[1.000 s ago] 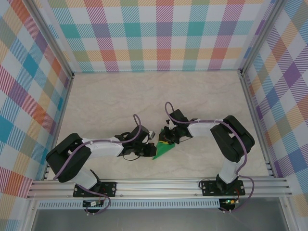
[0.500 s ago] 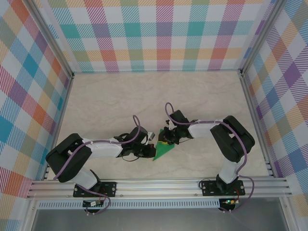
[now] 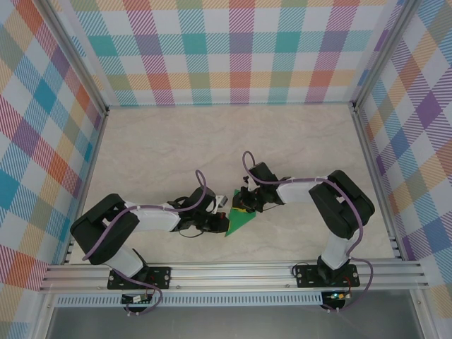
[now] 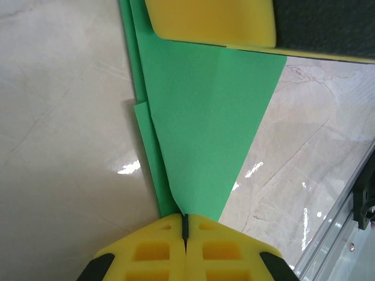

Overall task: Fold a paper plane with a square sheet of paper (pick it up from the middle)
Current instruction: Fourth fold the wing at the center of the table.

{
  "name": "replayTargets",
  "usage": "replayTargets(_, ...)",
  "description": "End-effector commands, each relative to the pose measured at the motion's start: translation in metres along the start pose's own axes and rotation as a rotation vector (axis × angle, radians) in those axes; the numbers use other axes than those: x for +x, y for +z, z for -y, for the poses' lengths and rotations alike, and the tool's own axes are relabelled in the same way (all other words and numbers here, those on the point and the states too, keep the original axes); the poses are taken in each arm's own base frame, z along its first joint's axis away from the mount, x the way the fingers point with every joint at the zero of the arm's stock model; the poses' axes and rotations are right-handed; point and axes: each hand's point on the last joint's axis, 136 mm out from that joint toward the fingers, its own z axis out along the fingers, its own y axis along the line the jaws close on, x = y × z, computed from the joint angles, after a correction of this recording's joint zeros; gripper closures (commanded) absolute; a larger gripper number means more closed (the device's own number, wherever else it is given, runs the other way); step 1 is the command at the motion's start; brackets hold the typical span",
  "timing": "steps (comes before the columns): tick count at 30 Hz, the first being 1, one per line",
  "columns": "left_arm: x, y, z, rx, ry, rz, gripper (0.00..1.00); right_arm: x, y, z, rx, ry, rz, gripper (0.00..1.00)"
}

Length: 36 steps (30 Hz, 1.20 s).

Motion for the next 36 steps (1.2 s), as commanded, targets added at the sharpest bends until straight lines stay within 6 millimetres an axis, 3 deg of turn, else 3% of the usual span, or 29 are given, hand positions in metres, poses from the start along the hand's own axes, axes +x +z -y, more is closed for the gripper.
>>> replayTargets(1,0.042,-0.001,-0.019,-0.036,-0.049,-0.148,1.00,0.028,0.007,0.065,0.208,0.093,-0.056,0.82)
replayTargets(7,0.045,-0.007,-0.025,-0.078,-0.072,-0.146,0.98,0.029,0.007,0.067,0.217,0.093,-0.056,0.82)
replayTargets(17,0.044,-0.010,-0.017,-0.044,-0.061,-0.141,0.96,0.031,0.007,0.069,0.220,0.092,-0.061,0.82)
replayTargets(24,0.049,-0.009,-0.017,-0.034,-0.066,-0.165,0.89,0.031,0.007,0.067,0.217,0.089,-0.063,0.82)
replayTargets(32,0.048,-0.010,-0.013,-0.014,-0.055,-0.162,0.90,0.031,0.008,0.070,0.221,0.095,-0.064,0.82)
replayTargets(36,0.051,-0.009,-0.023,-0.072,-0.071,-0.178,0.94,0.032,0.008,0.070,0.224,0.094,-0.065,0.82)
